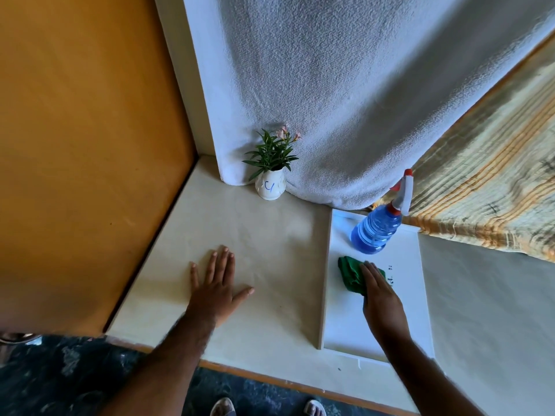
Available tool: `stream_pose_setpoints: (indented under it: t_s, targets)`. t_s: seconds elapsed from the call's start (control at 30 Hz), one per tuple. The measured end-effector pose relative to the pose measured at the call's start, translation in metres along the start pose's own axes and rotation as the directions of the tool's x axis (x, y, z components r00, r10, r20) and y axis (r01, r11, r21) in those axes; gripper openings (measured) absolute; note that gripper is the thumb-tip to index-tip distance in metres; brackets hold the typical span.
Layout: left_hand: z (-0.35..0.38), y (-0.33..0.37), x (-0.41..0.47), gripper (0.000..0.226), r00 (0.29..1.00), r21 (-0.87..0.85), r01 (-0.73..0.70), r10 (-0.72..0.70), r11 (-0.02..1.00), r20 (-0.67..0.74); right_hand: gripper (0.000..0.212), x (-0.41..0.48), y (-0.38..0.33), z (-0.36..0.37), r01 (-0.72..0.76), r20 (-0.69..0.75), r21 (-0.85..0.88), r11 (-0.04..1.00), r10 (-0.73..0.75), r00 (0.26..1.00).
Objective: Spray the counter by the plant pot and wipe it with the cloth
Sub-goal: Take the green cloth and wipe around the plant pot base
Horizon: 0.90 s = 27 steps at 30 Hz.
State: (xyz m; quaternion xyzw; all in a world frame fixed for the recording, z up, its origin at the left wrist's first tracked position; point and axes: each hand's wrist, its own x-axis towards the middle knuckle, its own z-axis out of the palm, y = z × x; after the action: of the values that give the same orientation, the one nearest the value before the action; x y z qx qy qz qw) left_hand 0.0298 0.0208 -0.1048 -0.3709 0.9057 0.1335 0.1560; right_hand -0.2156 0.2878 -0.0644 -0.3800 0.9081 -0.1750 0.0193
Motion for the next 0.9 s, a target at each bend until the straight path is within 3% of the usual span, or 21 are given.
stream_pose_setpoints:
  t_s: [0.13, 0.2, 0.33, 0.47, 0.7, 0.9]
  targets:
    - [0.000, 0.000, -0.002, 0.111, 1.000, -0.009, -0.006, 0.006, 1.000, -0.029, 0.071, 0.041, -0.059, -0.004, 0.244, -0.089, 0.120, 0.962, -0.235, 0.968]
    - [0.001, -0.001, -0.002, 0.108, 0.999, 0.005, -0.017, 0.017, 1.000, -0.046, 0.062, 0.067, -0.095, 0.002, 0.399, -0.090, 0.110, 0.910, -0.391, 0.916]
    - [0.007, -0.005, 0.001, 0.103, 0.996, 0.012, -0.032, 0.032, 0.999, -0.084, 0.042, 0.127, -0.152, 0.022, 0.710, -0.057, -0.004, 0.705, -0.709, 0.703]
    - [0.012, -0.007, 0.000, 0.102, 0.985, -0.026, -0.067, 0.062, 0.997, -0.160, 0.039, 0.184, -0.178, 0.036, 0.839, 0.005, -0.150, 0.523, -0.848, 0.529]
    - [0.014, -0.009, 0.000, 0.101, 0.981, -0.010, -0.087, 0.084, 0.996, -0.175, 0.040, 0.215, -0.171, 0.051, 0.870, 0.078, -0.130, 0.475, -0.870, 0.487]
    - [0.015, -0.008, 0.000, 0.101, 0.980, 0.015, -0.086, 0.087, 0.996, -0.181, 0.041, 0.207, -0.162, 0.065, 0.824, 0.167, 0.063, 0.564, -0.819, 0.548]
